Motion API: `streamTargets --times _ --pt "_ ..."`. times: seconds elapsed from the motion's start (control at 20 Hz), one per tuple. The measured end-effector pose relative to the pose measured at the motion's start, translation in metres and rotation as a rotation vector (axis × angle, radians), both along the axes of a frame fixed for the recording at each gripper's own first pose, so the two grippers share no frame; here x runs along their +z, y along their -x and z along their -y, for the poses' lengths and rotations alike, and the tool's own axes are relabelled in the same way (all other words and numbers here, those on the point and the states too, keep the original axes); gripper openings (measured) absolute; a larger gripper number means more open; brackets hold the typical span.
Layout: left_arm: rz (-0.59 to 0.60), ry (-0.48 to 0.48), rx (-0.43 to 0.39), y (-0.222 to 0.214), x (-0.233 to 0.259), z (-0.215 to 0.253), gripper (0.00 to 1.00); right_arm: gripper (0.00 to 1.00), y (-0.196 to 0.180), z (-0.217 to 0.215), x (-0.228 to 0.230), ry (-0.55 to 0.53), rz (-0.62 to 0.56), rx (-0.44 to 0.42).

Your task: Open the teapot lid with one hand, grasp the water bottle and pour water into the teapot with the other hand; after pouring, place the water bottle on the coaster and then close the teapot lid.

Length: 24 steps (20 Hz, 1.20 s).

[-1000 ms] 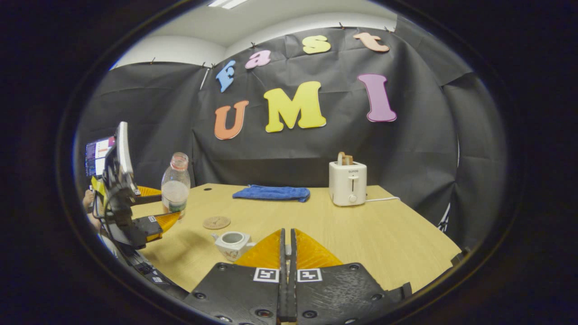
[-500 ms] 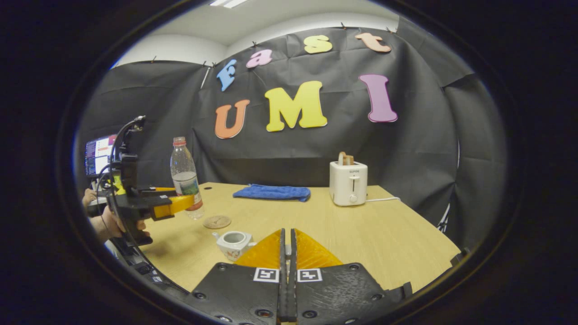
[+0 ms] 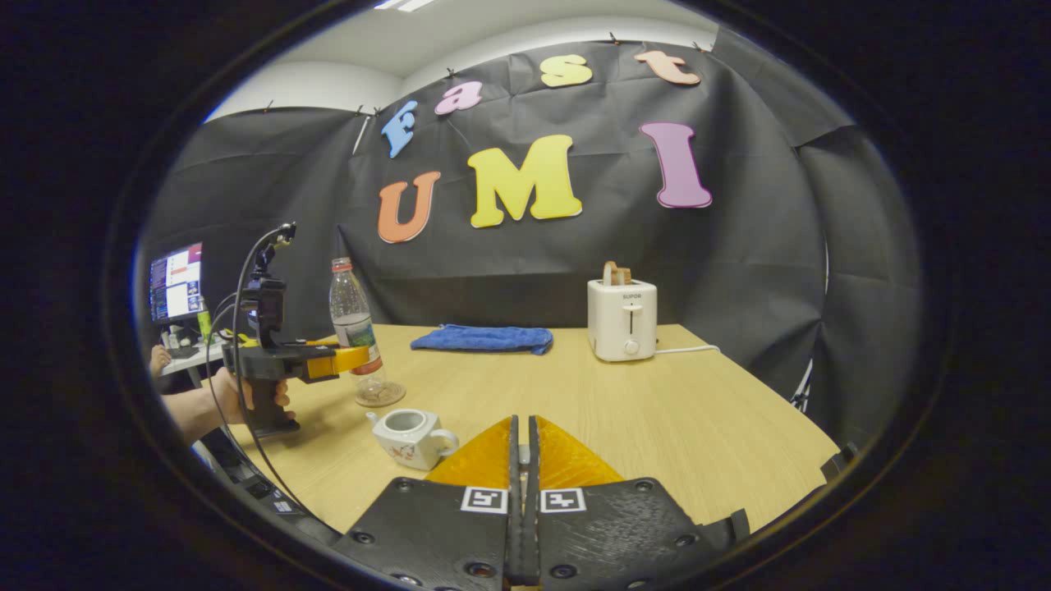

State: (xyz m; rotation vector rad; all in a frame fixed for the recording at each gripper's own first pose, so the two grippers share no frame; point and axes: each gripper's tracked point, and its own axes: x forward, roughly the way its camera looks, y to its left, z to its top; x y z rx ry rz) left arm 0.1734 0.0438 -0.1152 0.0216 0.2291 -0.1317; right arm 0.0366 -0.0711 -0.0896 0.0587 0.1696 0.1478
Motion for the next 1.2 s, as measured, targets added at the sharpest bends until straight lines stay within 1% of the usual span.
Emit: streamTargets --times 0.05,0.1,0.15,0.2,0.5,0.55,0.6,0.65,0.75,0.8,0.85,0.9,0.95,1.0,1.2 --pt "-0.003 -0.003 0.001 -0.001 -0.002 -0.001 0.72 0.02 -0.001 0.000 0.000 -0.001 -0.001 -0.002" --pt "-0.002 -0.002 0.003 -0.002 -0.004 -0.001 0.72 0.00 -0.001 0.000 -0.001 -0.001 -0.002 -0.001" --pt "-0.006 0.000 0.000 -0.004 -0.006 -0.001 0.72 0.02 -0.001 -0.001 -0.002 0.001 -0.004 -0.001" --pt "-0.013 0.004 -0.002 -0.006 -0.008 0.000 0.73 0.00 -0.001 -0.001 -0.002 0.004 -0.003 0.000" --pt "-0.043 0.018 0.013 -0.007 -0.019 -0.001 0.75 0.00 0.000 -0.001 -0.002 0.008 -0.004 -0.004" --pt "-0.048 0.015 0.015 -0.006 -0.020 -0.001 0.76 0.02 0.000 -0.001 -0.002 0.010 -0.005 -0.004" --pt "-0.051 0.012 0.013 -0.006 -0.020 -0.001 0.76 0.00 0.001 -0.001 -0.004 0.015 -0.007 -0.005" --pt "-0.058 0.010 0.013 -0.006 -0.022 -0.002 0.77 0.02 0.001 -0.001 -0.004 0.018 -0.007 -0.005" --pt "-0.070 0.012 0.009 -0.004 -0.025 0.002 0.80 0.00 0.001 -0.001 -0.004 0.018 -0.007 -0.005" --pt "-0.071 0.014 0.008 -0.002 -0.025 0.002 0.81 0.02 0.001 -0.002 -0.003 0.018 -0.007 -0.004" --pt "-0.069 0.016 0.009 -0.002 -0.024 0.002 0.88 0.02 0.000 -0.003 -0.003 0.019 -0.006 -0.004" --pt "-0.065 0.018 0.008 -0.002 -0.022 0.002 0.92 0.00 0.002 -0.003 -0.003 0.020 -0.005 -0.003" --pt "-0.059 0.018 0.013 -0.001 -0.021 0.001 0.99 0.00 0.002 -0.005 -0.002 0.021 -0.004 -0.002" --pt "-0.061 0.015 0.017 0.001 -0.021 0.000 0.99 0.02 0.003 -0.006 -0.002 0.023 -0.003 -0.001" --pt "-0.071 0.027 0.051 0.020 -0.019 -0.009 0.99 0.02 0.002 -0.019 0.003 0.028 0.003 0.021"
